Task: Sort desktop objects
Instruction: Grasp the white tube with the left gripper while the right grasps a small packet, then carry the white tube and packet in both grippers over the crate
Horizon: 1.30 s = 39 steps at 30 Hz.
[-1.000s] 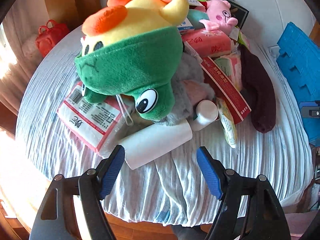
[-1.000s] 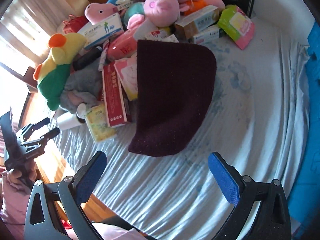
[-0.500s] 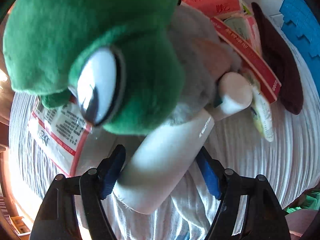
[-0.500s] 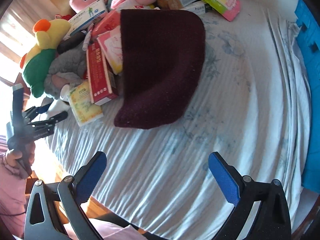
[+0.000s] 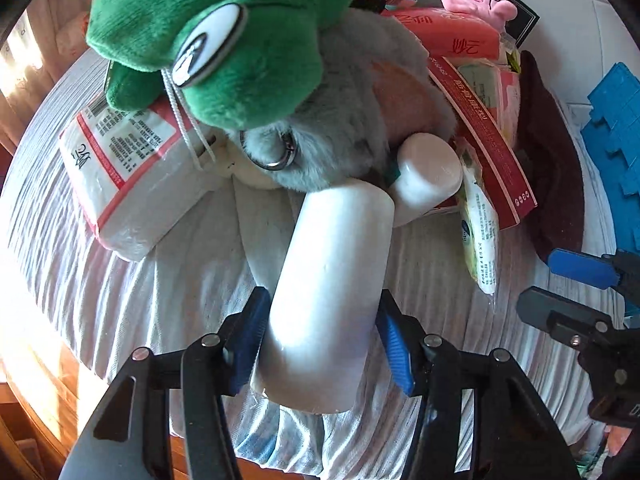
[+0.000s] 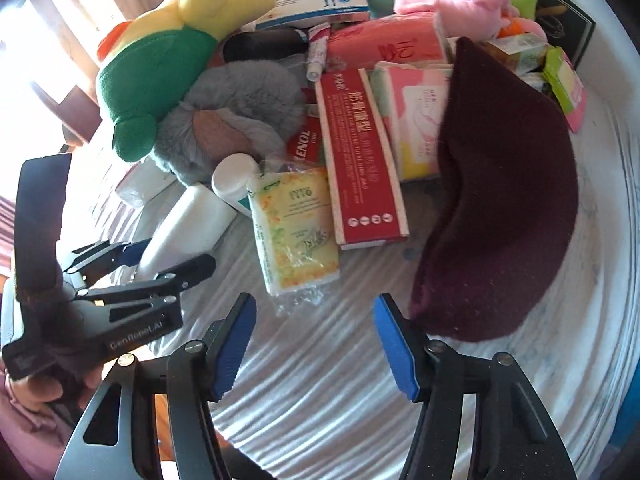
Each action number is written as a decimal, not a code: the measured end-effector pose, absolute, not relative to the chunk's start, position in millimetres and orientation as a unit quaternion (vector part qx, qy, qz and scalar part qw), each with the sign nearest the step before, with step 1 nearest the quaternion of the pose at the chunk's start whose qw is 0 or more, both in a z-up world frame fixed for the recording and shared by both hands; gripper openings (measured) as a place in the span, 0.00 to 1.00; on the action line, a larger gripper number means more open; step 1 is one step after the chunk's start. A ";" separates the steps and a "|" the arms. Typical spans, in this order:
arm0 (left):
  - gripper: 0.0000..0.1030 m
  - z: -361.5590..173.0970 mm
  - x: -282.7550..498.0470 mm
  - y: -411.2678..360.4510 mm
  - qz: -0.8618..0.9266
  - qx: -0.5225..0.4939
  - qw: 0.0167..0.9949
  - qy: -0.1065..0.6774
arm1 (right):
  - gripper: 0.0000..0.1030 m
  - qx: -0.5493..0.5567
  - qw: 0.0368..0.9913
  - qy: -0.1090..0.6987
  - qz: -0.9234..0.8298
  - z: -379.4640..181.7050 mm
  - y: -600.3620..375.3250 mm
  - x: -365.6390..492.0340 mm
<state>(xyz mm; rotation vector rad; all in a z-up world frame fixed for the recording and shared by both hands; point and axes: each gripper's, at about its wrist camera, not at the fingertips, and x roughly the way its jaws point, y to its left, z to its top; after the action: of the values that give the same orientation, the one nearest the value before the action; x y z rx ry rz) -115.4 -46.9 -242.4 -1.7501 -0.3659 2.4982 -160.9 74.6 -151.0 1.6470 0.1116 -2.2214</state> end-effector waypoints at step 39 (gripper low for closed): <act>0.49 -133.4 -78.2 32.8 0.876 -0.473 0.092 -0.012 | 0.07 0.475 0.149 -0.052 -0.866 -40.0 196.8 -110.6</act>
<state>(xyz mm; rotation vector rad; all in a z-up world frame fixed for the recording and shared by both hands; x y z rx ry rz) -78.2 32.8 -133.4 -1.4046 -0.0355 2.6015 -110.6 196.8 -40.0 1.3643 -0.1483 -2.4886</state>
